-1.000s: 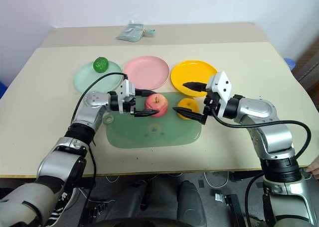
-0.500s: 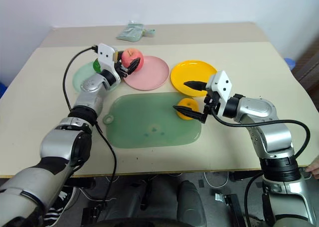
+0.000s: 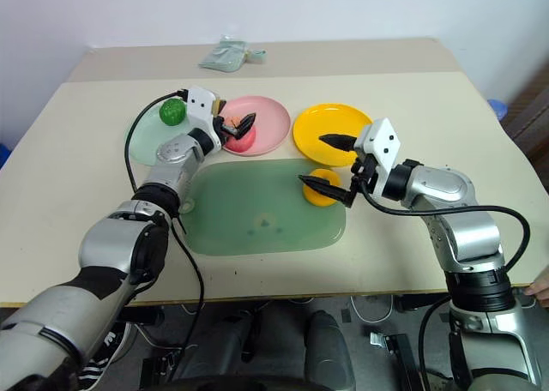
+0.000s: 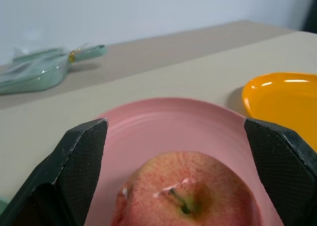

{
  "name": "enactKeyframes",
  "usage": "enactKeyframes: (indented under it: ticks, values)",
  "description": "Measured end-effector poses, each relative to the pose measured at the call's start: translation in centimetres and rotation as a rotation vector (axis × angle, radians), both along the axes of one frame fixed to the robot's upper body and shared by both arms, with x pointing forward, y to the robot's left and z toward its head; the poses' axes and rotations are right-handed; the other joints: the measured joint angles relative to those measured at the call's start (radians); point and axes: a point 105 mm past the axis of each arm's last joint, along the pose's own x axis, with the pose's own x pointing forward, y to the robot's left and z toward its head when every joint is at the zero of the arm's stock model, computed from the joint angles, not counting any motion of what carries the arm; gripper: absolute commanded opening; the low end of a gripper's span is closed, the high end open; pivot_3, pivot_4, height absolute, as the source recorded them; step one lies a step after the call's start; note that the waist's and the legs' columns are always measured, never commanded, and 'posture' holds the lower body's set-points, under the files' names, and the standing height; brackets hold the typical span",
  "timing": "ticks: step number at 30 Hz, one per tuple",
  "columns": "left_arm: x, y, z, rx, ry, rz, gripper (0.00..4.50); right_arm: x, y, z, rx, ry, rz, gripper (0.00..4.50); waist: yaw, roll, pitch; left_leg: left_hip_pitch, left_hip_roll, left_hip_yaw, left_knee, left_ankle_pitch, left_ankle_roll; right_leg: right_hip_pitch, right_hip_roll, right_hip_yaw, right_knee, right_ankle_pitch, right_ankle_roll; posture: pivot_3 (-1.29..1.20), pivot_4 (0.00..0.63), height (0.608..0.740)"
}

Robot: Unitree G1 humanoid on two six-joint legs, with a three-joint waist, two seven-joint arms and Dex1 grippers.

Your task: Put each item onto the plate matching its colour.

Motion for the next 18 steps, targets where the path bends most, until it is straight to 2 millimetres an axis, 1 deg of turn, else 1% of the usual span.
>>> enactKeyframes:
  ticks: [1,2,3,4,6,8,10,11,13,14,16,18]
  values:
    - [-0.5,-0.4,0.7,-0.003,-0.029,-0.077,4.48,0.1,-0.1,-0.1,-0.005,0.002,-0.008,4.50,0.000,0.000,0.000,0.000,0.000,0.000,0.000,0.000,0.000,0.000,0.000,0.000,0.000,0.000,0.000,0.00,0.150,0.740]
    - [-1.2,-0.5,1.8,-0.002,-0.075,-0.163,4.48,0.5,-0.3,-0.5,-0.016,0.014,-0.025,4.50,-0.001,0.000,0.000,0.000,0.000,0.000,0.000,0.000,0.000,0.000,0.000,0.000,0.000,0.000,0.000,0.00,0.150,0.740]
    - [-1.5,-0.4,2.3,0.002,-0.095,-0.191,4.48,0.6,-0.4,-0.7,-0.019,0.022,-0.034,4.50,-0.001,0.000,0.000,0.000,0.000,0.000,0.000,0.000,0.000,0.000,0.000,0.000,0.000,0.000,0.000,0.00,0.150,0.740]
    - [-2.4,0.0,3.2,0.015,-0.142,-0.268,4.48,1.1,-0.5,-1.3,-0.034,0.049,-0.054,4.50,-0.006,0.000,0.000,0.000,0.001,0.001,0.000,0.000,0.000,0.000,0.000,0.001,0.000,0.000,0.000,0.00,0.150,0.740]
    - [-4.2,0.6,3.8,0.040,-0.199,-0.403,4.48,1.9,-1.2,-2.7,-0.056,0.109,-0.102,4.50,-0.010,0.001,0.000,0.001,0.001,0.001,-0.001,0.000,0.000,0.000,0.000,0.001,0.000,0.000,-0.001,0.00,0.150,0.740]
    - [-6.1,1.6,3.0,0.038,-0.161,-0.545,4.48,2.2,-1.3,-4.0,-0.078,0.169,-0.120,4.50,-0.016,0.001,-0.001,0.001,0.001,0.000,-0.001,0.000,0.000,-0.001,0.000,0.001,0.001,0.000,-0.001,0.00,0.150,0.740]
    - [-8.1,2.7,1.5,0.020,-0.095,-0.665,4.48,2.3,-1.1,-4.9,-0.096,0.209,-0.120,4.50,-0.024,0.001,-0.001,0.001,0.001,-0.002,-0.001,0.000,0.000,-0.001,0.000,0.002,0.001,0.000,-0.001,0.00,0.150,0.740]
    - [-9.0,2.8,0.8,0.012,-0.068,-0.713,4.48,2.4,-1.3,-5.4,-0.109,0.223,-0.128,4.50,-0.025,0.001,-0.001,0.001,0.001,-0.003,-0.001,0.000,0.000,-0.001,0.000,0.001,0.001,0.000,-0.001,0.00,0.150,0.740]
    - [-10.2,3.0,0.2,0.017,-0.035,-0.777,4.48,2.5,-1.3,-6.0,-0.134,0.246,-0.131,4.50,-0.022,0.001,-0.001,0.001,0.001,-0.003,0.000,0.000,0.000,-0.001,0.001,0.001,0.001,0.000,-0.001,0.00,0.150,0.740]
    - [-10.5,3.2,0.3,0.023,-0.021,-0.790,4.48,2.5,-1.3,-6.3,-0.143,0.257,-0.129,4.50,-0.021,0.001,-0.001,0.001,0.001,-0.003,0.000,0.000,0.000,-0.001,0.001,0.001,0.001,0.000,-0.001,0.00,0.150,0.740]
    - [-10.8,3.6,0.9,0.035,-0.013,-0.801,4.50,2.5,-1.3,-6.9,-0.158,0.280,-0.122,3.95,-0.020,0.001,-0.001,0.001,0.001,-0.003,0.000,0.000,0.000,0.000,0.000,0.002,0.001,0.000,-0.001,0.00,0.150,0.740]
    - [-11.0,3.5,1.5,0.050,-0.036,-0.801,4.50,2.4,-1.4,-6.9,-0.158,0.291,-0.122,3.30,-0.020,0.001,-0.001,0.001,0.001,-0.003,0.000,0.000,0.000,0.000,0.000,0.002,0.001,0.000,-0.001,0.00,0.150,0.740]
